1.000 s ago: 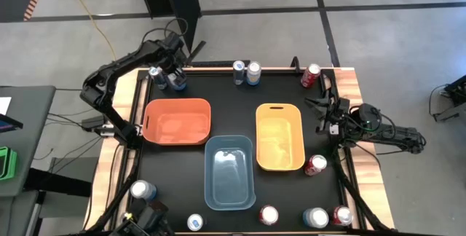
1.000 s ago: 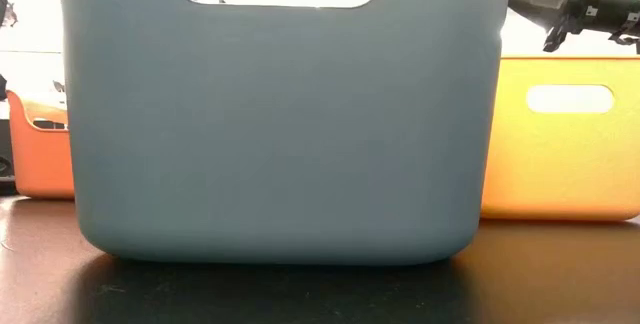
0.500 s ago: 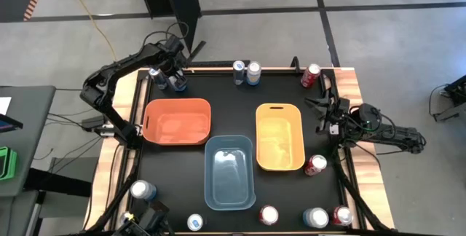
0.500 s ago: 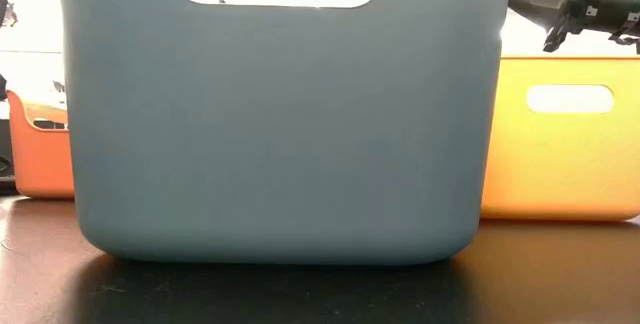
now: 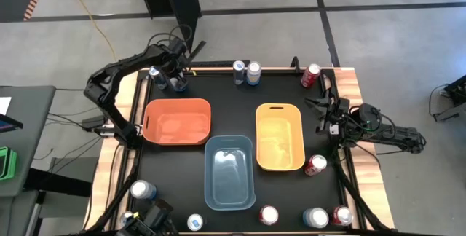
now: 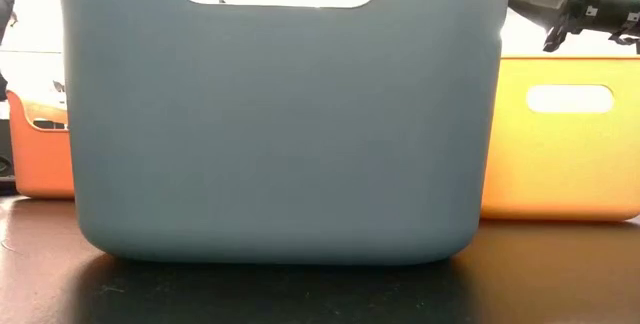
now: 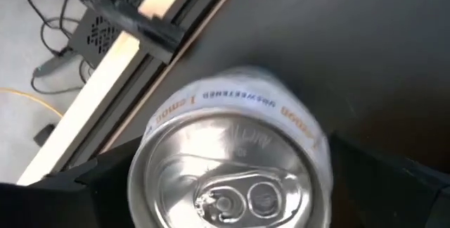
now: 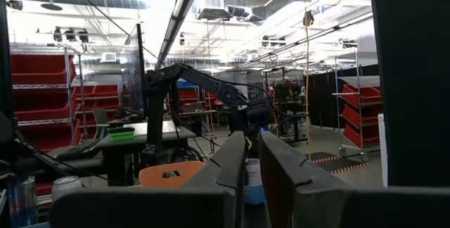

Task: Sort soda cans
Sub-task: Put the top left blue-white soda can into the blue bin

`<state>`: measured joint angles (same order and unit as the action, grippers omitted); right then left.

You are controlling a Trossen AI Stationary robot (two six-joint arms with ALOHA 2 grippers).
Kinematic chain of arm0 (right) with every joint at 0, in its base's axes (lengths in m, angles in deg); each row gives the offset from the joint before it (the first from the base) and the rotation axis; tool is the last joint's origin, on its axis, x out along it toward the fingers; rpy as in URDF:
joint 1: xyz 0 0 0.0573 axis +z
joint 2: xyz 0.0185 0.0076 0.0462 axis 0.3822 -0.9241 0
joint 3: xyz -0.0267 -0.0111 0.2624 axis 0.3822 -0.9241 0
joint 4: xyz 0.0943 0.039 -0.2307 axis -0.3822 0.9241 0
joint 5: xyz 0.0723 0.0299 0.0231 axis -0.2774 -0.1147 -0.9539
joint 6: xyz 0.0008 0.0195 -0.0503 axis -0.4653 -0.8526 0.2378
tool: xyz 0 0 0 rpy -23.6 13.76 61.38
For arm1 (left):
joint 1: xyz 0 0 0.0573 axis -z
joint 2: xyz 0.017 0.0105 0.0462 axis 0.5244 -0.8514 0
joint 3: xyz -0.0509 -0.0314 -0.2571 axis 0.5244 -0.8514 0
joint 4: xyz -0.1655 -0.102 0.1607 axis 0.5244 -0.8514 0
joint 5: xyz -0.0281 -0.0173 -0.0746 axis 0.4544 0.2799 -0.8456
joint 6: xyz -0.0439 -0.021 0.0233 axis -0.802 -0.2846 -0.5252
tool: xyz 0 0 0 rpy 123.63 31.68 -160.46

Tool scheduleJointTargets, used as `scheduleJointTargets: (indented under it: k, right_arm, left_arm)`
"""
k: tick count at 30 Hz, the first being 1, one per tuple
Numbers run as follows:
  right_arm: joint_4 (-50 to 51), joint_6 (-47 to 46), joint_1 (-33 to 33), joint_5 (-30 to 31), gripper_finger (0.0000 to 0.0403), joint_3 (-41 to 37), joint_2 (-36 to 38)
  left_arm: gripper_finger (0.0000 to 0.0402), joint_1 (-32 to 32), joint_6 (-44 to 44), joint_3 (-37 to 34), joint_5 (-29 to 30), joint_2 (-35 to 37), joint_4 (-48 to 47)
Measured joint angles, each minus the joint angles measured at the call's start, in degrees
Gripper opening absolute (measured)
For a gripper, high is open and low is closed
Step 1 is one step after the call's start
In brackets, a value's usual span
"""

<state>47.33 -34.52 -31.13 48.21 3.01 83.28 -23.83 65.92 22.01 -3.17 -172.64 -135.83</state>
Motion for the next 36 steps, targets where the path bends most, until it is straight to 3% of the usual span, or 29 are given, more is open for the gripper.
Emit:
scheduleJointTargets:
  k: [7, 18, 36]
  right_arm:
    - [0.0, 0.0, 0.0, 0.0, 0.0062, 0.0, 0.0]
    - [0.0, 0.0, 0.0, 0.0, 0.0062, 0.0, 0.0]
    - [0.0, 0.0, 0.0, 0.0, 0.0062, 0.0, 0.0]
  left_arm:
    - [0.0390, 0.0, 0.3, 0.1, 0.0, 0.0, 0.2]
    - [0.0305, 0.0, 0.3, 0.1, 0.6, 0.0, 0.2]
    - [0.0303, 0.9, 3.0, 0.1, 0.9, 0.1, -0.3]
